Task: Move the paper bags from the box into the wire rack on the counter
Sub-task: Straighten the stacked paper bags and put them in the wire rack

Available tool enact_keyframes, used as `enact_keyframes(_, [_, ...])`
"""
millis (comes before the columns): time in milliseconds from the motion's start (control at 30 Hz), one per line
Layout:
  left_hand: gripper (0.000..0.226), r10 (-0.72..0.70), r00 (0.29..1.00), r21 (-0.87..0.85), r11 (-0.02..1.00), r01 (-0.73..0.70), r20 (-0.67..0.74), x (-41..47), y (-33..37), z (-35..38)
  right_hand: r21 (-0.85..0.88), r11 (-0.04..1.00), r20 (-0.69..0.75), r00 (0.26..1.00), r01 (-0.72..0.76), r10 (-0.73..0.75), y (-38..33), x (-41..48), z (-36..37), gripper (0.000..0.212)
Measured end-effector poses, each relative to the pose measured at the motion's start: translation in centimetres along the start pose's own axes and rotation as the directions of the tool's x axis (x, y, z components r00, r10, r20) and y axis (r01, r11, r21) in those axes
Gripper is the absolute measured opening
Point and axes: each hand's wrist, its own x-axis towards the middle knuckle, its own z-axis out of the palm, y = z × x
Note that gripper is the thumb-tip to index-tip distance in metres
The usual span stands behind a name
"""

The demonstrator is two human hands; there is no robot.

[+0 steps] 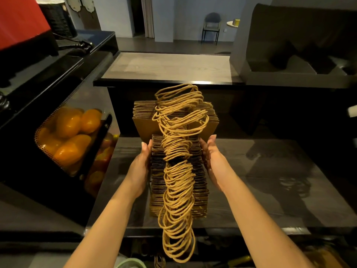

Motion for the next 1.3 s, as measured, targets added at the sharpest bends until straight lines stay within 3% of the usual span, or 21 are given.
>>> enact_keyframes(233, [0.053,-0.017,0.999,-0.031,0.999,0.016,-0.035,0.3,0.6,0.4,0.024,0.999,-0.052,0.997,-0.047,0.048,-0.6,0.0,-0.3,0.153])
enact_keyframes(367, [0.042,0.002,0.999,-0.030,1.000,-0.004,-0.053,0.9,0.2,0.6,-0.005,0.995,-0.047,0.994,0.097,-0.097,-0.5,-0.9,-0.3,0.133])
enact_keyframes(500, [0.045,0.021,1.000,-0.011,1.000,-0.021,-0.010,1.2,-0.5,0.0,0.064,0.993,0.052,0.994,0.096,-0.100,0.0,-1.8,0.2,0.121])
enact_keyframes(633, [0.054,0.020,0.999,0.037,0.999,-0.022,0.048,1.1,-0.4,-0.4,0.018,0.997,-0.012,0.997,0.070,-0.070,0.0,-1.8,-0.2,0.133])
enact_keyframes(700, [0.058,-0.005,1.000,0.091,0.996,0.007,-0.021,1.4,0.0,-0.6,-0.044,0.992,-0.057,0.991,0.115,-0.118,-1.1,-3.0,-0.3,0.100])
enact_keyframes(733, [0.053,-0.010,0.991,0.131,0.991,0.027,-0.130,1.7,0.2,-0.9,-0.011,0.988,-0.096,0.983,0.154,-0.155,-1.5,-2.9,-0.8,0.082])
enact_keyframes(800, [0.043,0.031,0.919,0.162,0.986,0.036,-0.393,2.4,0.8,-1.6,0.070,0.978,-0.262,0.949,0.199,-0.174,-1.9,-2.0,-2.6,0.071])
enact_keyframes(867, [0.045,0.083,0.876,0.112,0.993,-0.033,-0.475,3.1,1.8,-1.9,0.098,0.964,-0.355,0.913,0.247,-0.198,-3.0,-1.6,-3.5,0.069])
enact_keyframes(933, [0.049,0.125,0.893,0.035,0.992,-0.122,-0.433,3.9,3.1,-1.9,0.118,0.959,-0.311,0.927,0.258,-0.210,-4.6,-1.7,-3.5,0.068])
enact_keyframes(1133, [0.059,0.182,0.968,-0.118,0.972,-0.204,-0.174,6.9,6.1,-2.2,0.179,0.924,-0.027,0.941,0.337,-0.338,-8.6,-0.6,-1.5,0.071])
enact_keyframes(1300, [0.053,0.231,0.968,-0.101,0.965,-0.241,-0.101,7.1,6.2,-1.8,0.293,0.888,0.006,0.928,0.355,-0.373,-8.6,0.2,-1.3,0.061])
